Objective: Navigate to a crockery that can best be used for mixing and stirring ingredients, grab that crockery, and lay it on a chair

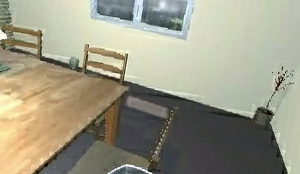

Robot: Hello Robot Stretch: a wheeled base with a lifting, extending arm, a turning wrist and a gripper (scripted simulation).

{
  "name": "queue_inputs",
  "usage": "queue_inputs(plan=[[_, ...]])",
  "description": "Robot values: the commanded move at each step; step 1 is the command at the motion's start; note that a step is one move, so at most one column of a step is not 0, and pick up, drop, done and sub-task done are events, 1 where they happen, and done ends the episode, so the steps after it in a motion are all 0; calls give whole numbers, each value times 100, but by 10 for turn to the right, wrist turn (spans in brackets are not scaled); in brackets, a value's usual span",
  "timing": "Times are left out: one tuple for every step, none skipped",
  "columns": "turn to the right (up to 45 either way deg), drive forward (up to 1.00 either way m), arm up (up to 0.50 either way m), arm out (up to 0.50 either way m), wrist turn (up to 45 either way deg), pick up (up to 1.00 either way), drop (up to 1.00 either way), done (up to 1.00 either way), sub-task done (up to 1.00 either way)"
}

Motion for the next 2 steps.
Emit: queue_inputs(plan=[[450, 0, 0, 0, 0, 0, 0, 0, 0], [90, 0, 0, 0, 0, 0, 0, 0, 0]])
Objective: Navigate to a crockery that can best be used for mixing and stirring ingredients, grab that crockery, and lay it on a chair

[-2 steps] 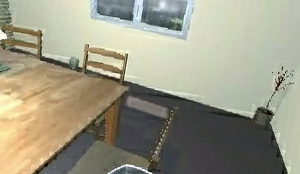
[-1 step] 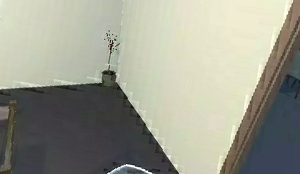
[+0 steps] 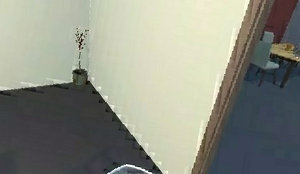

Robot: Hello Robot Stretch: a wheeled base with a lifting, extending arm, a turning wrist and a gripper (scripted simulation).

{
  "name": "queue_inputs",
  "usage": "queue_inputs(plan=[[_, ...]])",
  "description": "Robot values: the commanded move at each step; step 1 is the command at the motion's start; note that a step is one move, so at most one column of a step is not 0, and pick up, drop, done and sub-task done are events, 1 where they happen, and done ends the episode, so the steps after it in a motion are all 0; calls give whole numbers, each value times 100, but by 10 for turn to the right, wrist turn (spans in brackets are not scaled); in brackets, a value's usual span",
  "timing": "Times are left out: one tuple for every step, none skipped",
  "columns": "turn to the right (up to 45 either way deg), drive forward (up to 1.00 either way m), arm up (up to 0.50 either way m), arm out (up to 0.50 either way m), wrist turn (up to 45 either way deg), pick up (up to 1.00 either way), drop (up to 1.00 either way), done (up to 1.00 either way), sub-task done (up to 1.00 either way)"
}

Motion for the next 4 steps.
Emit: queue_inputs(plan=[[-450, 0, 0, 0, 0, 0, 0, 0, 0], [-450, 0, 0, 0, 0, 0, 0, 0, 0], [-30, 0, 0, 0, 0, 0, 0, 0, 0], [450, 0, 0, 0, 0, 0, 0, 0, 0]])
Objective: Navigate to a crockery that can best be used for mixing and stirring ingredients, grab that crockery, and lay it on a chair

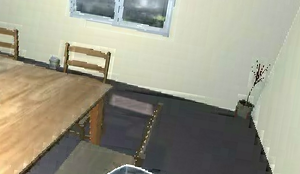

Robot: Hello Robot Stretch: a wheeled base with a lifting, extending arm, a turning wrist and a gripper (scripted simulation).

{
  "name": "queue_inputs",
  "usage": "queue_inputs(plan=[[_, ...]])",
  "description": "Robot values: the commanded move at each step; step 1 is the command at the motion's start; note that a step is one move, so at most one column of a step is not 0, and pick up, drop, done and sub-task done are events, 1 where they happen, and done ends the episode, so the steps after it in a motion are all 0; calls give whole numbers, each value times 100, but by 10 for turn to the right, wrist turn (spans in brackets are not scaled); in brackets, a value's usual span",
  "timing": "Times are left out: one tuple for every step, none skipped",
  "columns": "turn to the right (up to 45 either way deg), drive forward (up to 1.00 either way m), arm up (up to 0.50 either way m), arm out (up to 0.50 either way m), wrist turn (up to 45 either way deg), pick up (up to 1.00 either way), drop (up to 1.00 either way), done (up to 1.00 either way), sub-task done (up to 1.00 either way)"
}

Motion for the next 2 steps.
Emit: queue_inputs(plan=[[270, 0, 0, 0, 0, 0, 0, 0, 0], [0, 50, 0, 0, 0, 0, 0, 0, 0]])
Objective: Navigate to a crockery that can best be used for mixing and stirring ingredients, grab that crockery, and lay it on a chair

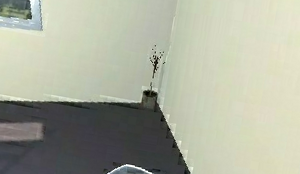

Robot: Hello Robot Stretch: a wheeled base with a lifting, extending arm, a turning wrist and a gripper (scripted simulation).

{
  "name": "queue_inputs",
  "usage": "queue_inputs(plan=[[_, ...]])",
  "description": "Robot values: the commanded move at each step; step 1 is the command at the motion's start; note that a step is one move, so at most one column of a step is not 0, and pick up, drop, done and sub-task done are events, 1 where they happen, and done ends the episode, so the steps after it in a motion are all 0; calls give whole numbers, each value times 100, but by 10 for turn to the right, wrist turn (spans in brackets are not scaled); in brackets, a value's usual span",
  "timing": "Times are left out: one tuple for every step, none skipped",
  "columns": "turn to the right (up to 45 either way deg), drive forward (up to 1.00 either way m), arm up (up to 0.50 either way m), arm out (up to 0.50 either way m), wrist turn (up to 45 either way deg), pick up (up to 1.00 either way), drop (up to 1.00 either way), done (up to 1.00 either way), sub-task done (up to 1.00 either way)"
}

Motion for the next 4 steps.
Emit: queue_inputs(plan=[[-120, 0, 0, 0, 0, 0, 0, 0, 0], [0, 60, 0, 0, 0, 0, 0, 0, 0], [-450, 0, 0, 0, 0, 0, 0, 0, 0], [-30, 0, 0, 0, 0, 0, 0, 0, 0]])
